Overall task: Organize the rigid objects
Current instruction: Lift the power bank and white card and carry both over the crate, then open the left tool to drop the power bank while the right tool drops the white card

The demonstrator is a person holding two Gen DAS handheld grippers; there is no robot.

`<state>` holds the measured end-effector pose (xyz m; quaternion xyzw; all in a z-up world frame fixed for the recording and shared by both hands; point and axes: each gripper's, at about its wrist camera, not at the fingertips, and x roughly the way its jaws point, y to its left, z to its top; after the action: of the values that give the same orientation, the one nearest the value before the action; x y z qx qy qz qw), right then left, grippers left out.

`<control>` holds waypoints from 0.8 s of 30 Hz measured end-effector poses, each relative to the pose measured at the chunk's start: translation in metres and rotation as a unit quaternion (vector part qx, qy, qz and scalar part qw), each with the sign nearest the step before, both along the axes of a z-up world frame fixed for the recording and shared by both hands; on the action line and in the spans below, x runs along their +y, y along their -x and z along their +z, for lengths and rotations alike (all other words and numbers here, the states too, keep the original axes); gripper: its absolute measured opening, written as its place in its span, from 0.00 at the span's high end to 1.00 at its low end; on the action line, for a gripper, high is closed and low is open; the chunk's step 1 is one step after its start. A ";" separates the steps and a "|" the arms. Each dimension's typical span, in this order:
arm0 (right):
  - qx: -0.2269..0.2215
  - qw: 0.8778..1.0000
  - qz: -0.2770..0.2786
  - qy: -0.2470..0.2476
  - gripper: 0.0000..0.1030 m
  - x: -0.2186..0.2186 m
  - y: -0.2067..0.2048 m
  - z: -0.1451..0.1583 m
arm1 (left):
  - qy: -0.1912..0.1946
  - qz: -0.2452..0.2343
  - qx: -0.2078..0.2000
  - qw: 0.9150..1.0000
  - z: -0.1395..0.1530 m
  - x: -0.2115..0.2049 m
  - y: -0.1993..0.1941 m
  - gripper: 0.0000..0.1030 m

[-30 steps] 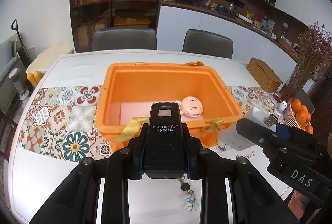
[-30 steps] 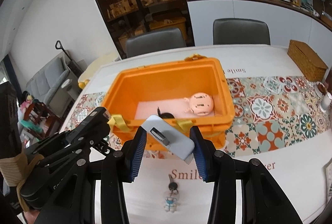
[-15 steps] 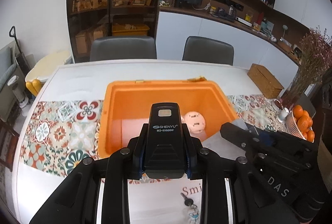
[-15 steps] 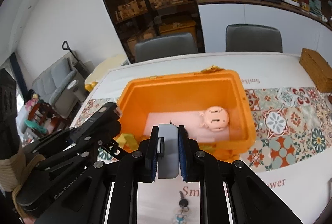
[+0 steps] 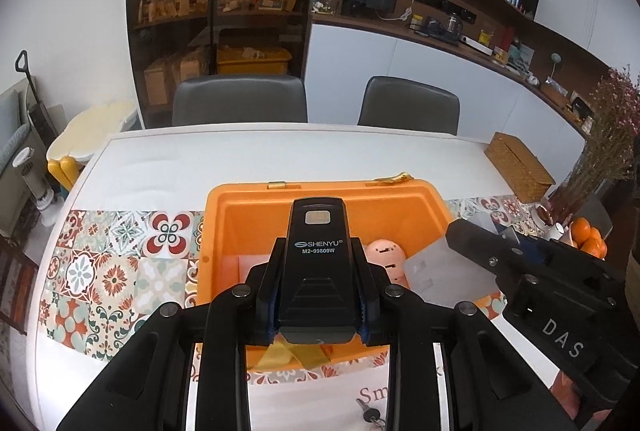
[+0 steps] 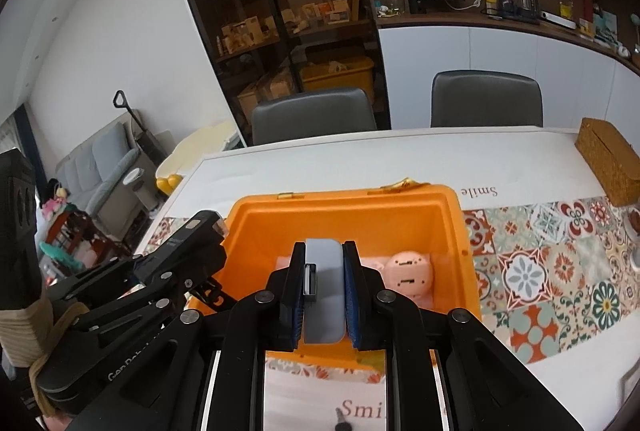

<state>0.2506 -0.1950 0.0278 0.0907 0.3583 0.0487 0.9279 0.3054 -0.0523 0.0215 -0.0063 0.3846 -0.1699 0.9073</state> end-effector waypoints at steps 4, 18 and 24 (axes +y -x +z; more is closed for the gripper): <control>0.006 1.000 0.001 0.002 0.83 0.000 -0.011 -0.003 | -0.008 0.002 0.007 1.000 -0.007 -0.001 -0.010 0.72; 0.060 0.998 0.010 0.000 0.83 -0.002 -0.049 -0.037 | -0.025 0.008 0.068 0.997 -0.046 -0.004 -0.045 0.72; 0.075 0.997 0.006 -0.001 0.83 -0.005 -0.058 -0.048 | -0.041 0.013 0.078 0.996 -0.056 -0.007 -0.054 0.71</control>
<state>0.3088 -0.1997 -0.0204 0.0923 0.4276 0.0477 0.8980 0.3598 -0.0590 -0.0340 0.0129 0.4604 -0.1407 0.8764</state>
